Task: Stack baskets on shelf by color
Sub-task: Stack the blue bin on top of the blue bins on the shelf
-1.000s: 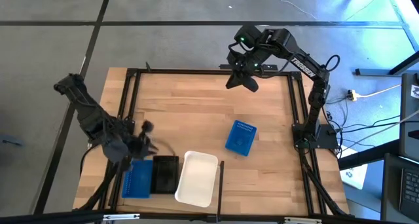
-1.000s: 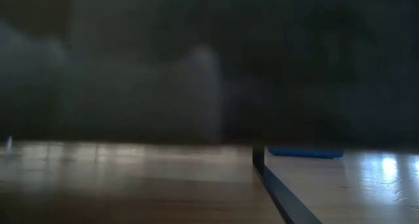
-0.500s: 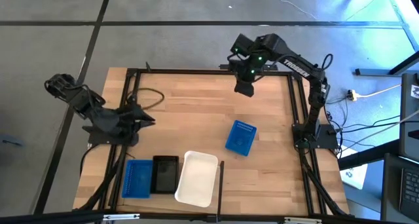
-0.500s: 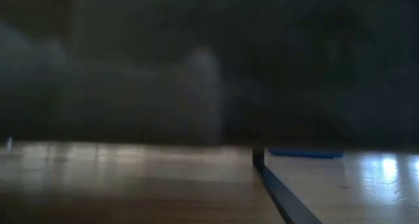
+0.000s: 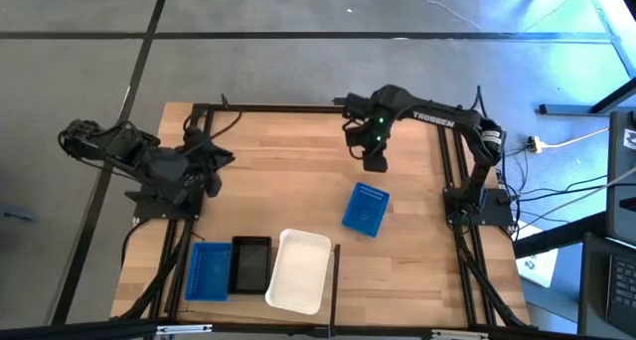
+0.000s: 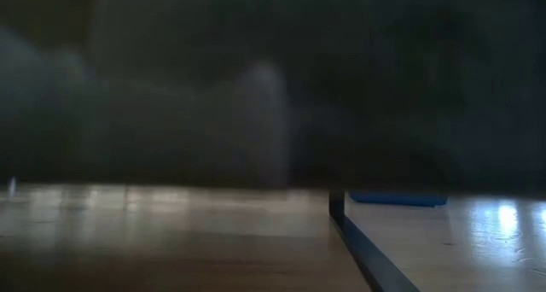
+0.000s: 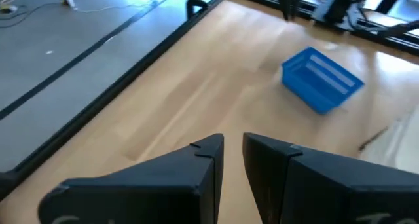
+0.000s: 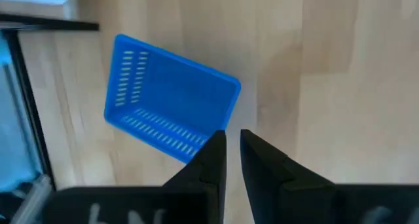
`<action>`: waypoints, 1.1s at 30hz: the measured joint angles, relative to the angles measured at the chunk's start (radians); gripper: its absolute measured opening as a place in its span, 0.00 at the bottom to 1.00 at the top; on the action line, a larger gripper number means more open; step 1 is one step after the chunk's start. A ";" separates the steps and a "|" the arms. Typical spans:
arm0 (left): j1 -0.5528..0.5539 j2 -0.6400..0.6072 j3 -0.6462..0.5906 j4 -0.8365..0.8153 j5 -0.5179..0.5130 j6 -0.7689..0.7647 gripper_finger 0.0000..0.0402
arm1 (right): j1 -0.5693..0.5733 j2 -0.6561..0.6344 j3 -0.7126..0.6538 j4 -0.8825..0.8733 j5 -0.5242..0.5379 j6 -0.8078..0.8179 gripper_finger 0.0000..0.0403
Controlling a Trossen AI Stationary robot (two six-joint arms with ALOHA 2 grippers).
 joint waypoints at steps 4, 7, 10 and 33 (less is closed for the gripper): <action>0.055 0.000 0.000 0.000 0.000 0.003 0.13 | -0.001 0.004 -0.097 0.038 0.019 0.064 0.11; 0.086 0.000 0.000 0.000 0.000 0.002 0.13 | -0.001 0.005 -0.152 0.050 0.060 0.070 0.11; 0.112 0.001 0.000 0.000 0.002 0.003 0.13 | -0.002 0.005 -0.185 0.078 0.069 0.083 0.14; 0.171 0.002 0.000 0.004 0.026 -0.003 0.13 | 0.017 0.006 -0.384 0.254 -0.058 0.277 0.23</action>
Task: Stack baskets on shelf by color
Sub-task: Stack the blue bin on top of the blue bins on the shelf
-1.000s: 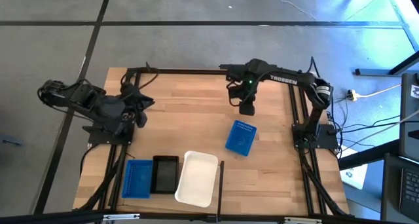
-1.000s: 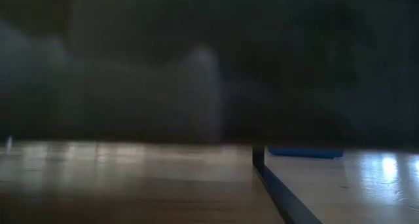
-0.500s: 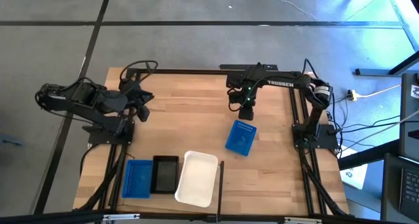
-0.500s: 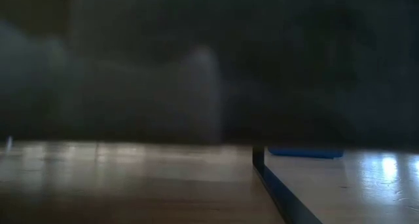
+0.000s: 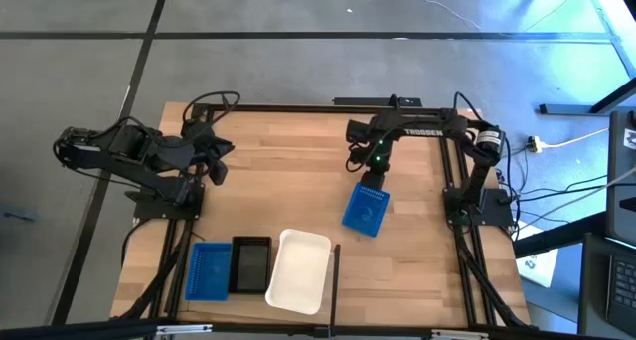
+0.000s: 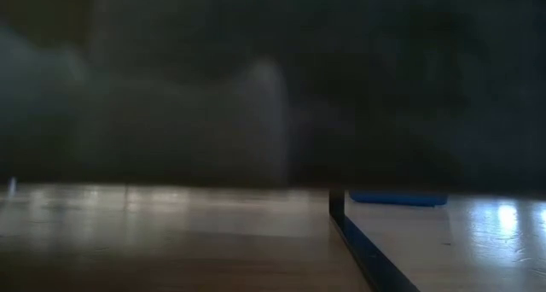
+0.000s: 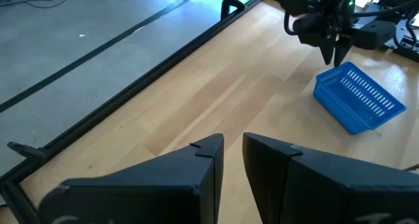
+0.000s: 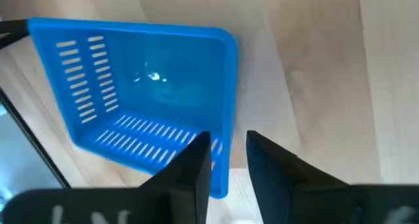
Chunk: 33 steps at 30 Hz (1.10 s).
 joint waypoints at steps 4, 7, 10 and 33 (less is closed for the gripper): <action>0.000 0.000 0.000 0.000 0.000 0.000 0.13 | 0.001 0.000 -0.034 0.053 0.000 0.018 0.23; 0.000 0.000 0.000 0.000 0.000 0.000 0.13 | 0.001 0.000 -0.058 0.086 0.000 0.022 0.23; 0.000 0.000 0.000 0.000 0.000 0.000 0.13 | 0.001 0.000 -0.081 0.114 -0.019 0.046 0.23; 0.000 0.000 0.000 -0.001 0.000 0.007 0.13 | 0.005 0.022 -0.085 0.226 -0.041 0.071 0.23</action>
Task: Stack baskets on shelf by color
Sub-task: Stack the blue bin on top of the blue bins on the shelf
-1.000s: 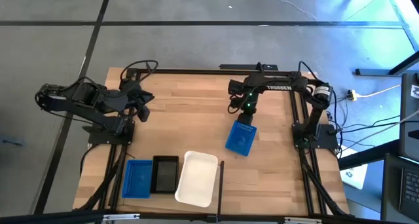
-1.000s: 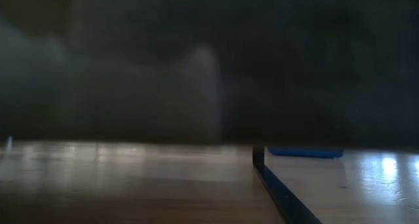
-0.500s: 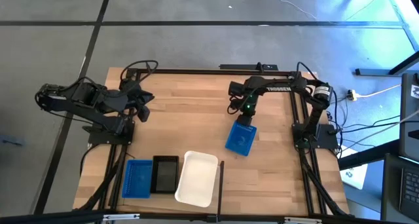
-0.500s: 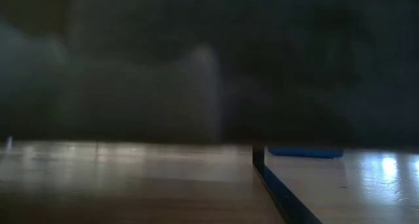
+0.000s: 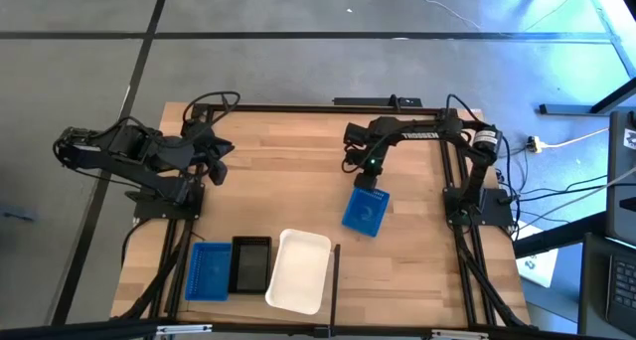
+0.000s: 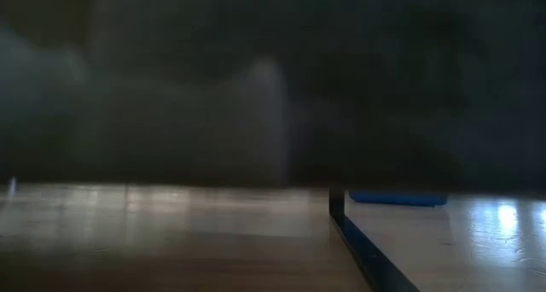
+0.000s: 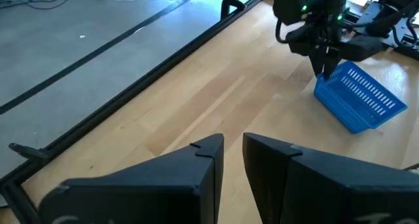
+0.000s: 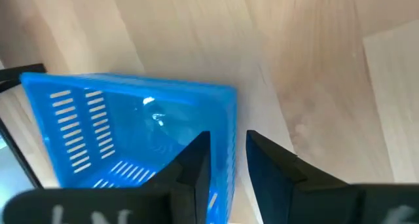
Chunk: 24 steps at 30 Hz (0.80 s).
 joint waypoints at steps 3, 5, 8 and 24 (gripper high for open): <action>0.000 0.000 0.000 0.000 0.000 0.000 0.13 | 0.011 0.031 0.000 0.035 0.002 0.000 0.23; 0.000 0.000 0.000 -0.001 0.000 0.000 0.13 | 0.025 0.050 0.000 0.071 0.003 0.004 0.23; 0.000 0.000 0.000 -0.001 0.000 0.000 0.13 | 0.042 0.058 0.000 0.125 0.002 0.026 0.20; 0.000 0.000 0.000 -0.001 0.000 0.001 0.13 | 0.060 0.061 0.352 0.184 0.143 0.066 0.00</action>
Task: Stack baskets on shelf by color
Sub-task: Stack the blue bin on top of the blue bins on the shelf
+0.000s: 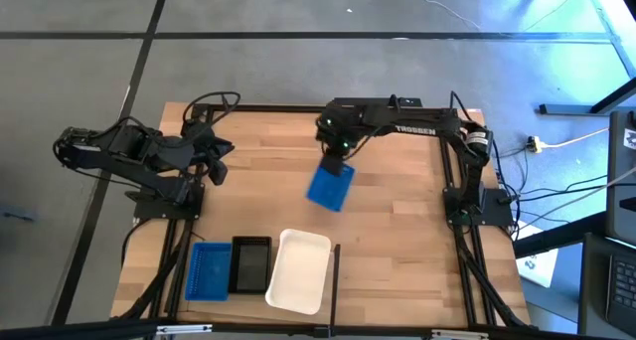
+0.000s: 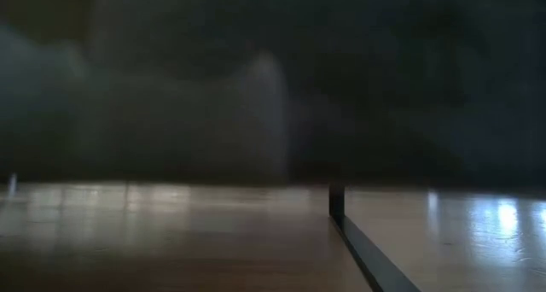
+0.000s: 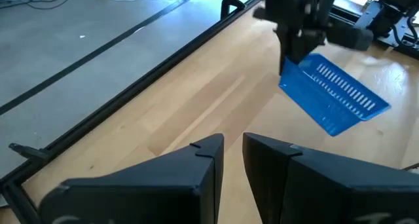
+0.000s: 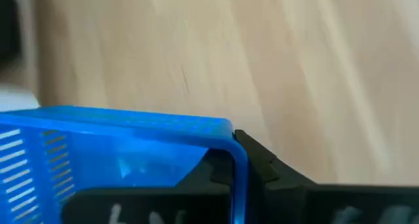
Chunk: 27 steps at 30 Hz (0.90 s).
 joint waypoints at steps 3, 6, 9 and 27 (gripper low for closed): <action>0.000 0.000 0.000 0.000 0.000 0.000 0.13 | 0.006 0.014 0.060 0.094 -0.001 0.037 0.00; 0.000 0.000 0.000 0.000 0.000 0.002 0.13 | 0.008 0.044 0.107 0.167 -0.004 0.043 0.00; 0.000 0.000 0.000 0.002 0.000 0.030 0.13 | 0.009 0.088 0.147 0.252 -0.013 0.062 0.00; 0.000 0.000 0.000 0.008 0.000 0.045 0.13 | 0.046 0.511 0.609 0.216 -0.143 0.022 0.00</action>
